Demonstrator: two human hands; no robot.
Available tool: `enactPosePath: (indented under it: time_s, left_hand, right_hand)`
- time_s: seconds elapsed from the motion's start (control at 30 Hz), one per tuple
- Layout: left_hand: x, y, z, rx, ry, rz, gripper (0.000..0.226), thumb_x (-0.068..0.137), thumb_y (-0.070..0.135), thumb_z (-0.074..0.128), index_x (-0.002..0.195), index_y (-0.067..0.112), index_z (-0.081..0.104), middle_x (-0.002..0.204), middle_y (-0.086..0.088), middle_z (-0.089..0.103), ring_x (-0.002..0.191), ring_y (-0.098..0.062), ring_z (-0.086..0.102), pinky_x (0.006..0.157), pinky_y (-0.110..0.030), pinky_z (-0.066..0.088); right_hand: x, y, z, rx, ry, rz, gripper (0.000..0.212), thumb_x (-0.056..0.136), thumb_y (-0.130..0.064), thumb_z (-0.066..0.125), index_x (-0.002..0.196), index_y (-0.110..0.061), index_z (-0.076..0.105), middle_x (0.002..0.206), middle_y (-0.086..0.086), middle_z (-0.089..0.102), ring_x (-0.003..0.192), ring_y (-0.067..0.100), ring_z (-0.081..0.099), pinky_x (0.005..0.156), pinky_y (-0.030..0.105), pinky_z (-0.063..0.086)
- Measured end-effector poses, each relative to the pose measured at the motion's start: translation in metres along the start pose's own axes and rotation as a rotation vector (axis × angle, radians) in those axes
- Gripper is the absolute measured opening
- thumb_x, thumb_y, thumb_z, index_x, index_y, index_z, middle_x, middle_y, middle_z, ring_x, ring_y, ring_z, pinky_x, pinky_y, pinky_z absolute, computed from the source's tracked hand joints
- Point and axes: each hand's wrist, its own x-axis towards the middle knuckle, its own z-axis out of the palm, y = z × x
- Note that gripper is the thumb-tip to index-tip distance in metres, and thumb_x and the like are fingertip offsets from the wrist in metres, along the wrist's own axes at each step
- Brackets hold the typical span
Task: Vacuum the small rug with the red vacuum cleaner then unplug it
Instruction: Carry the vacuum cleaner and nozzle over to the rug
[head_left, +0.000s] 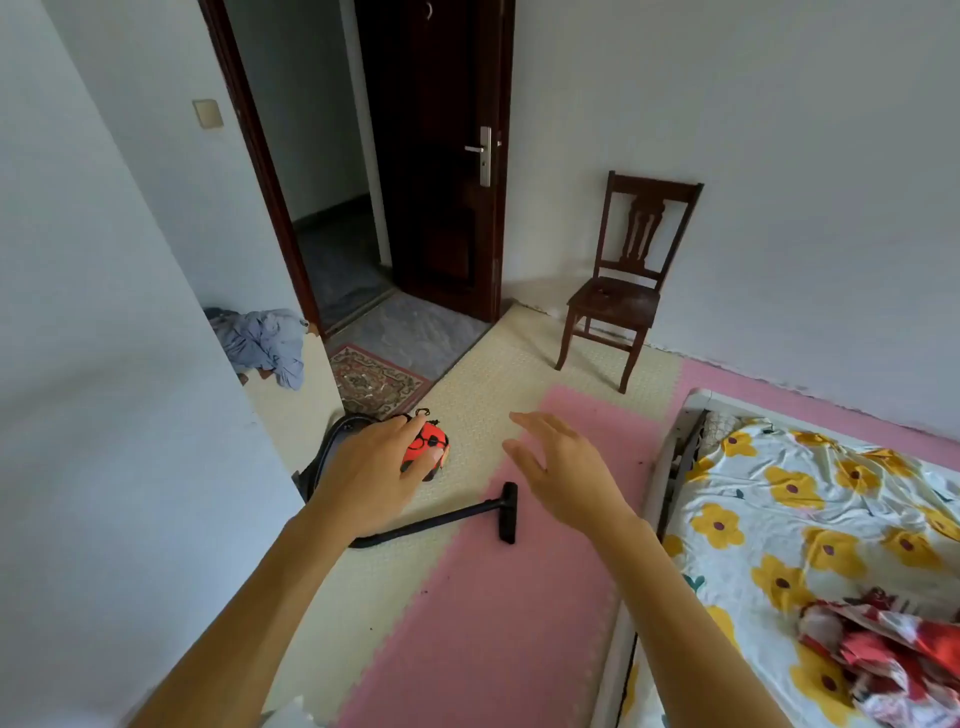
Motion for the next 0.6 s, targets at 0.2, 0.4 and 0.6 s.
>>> enactPosePath:
  time_s: [0.2, 0.4, 0.6]
  left_hand:
    - [0.021, 0.000, 0.025, -0.016, 0.037, -0.043, 0.072, 0.084, 0.059, 0.029, 0.133, 0.010, 0.049, 0.125, -0.010, 0.060, 0.114, -0.028, 0.056, 0.091, -0.039, 0.045]
    - [0.066, -0.020, 0.042, -0.057, 0.029, -0.077, 0.060, 0.090, 0.049, 0.039, 0.138, 0.013, 0.045, 0.132, -0.004, 0.057, 0.120, -0.022, 0.052, 0.096, -0.036, 0.045]
    - [0.135, -0.056, 0.057, -0.097, 0.032, -0.128, 0.051, 0.095, 0.038, 0.047, 0.140, 0.013, 0.042, 0.135, -0.005, 0.054, 0.120, -0.022, 0.052, 0.095, -0.034, 0.043]
  right_hand:
    - [0.015, 0.031, 0.011, 0.019, -0.048, 0.036, 0.045, 0.098, -0.041, 0.045, 0.138, -0.020, 0.048, 0.139, 0.001, 0.052, 0.124, 0.021, 0.051, 0.102, 0.041, 0.043]
    - [0.065, 0.051, 0.024, 0.000, -0.076, 0.011, 0.046, 0.098, -0.041, 0.044, 0.138, -0.019, 0.047, 0.140, 0.001, 0.051, 0.126, 0.020, 0.049, 0.104, 0.036, 0.041]
    - [0.139, 0.072, 0.037, -0.032, -0.111, 0.016, 0.046, 0.098, -0.041, 0.044, 0.139, -0.019, 0.046, 0.141, 0.001, 0.050, 0.128, 0.020, 0.047, 0.104, 0.036, 0.041]
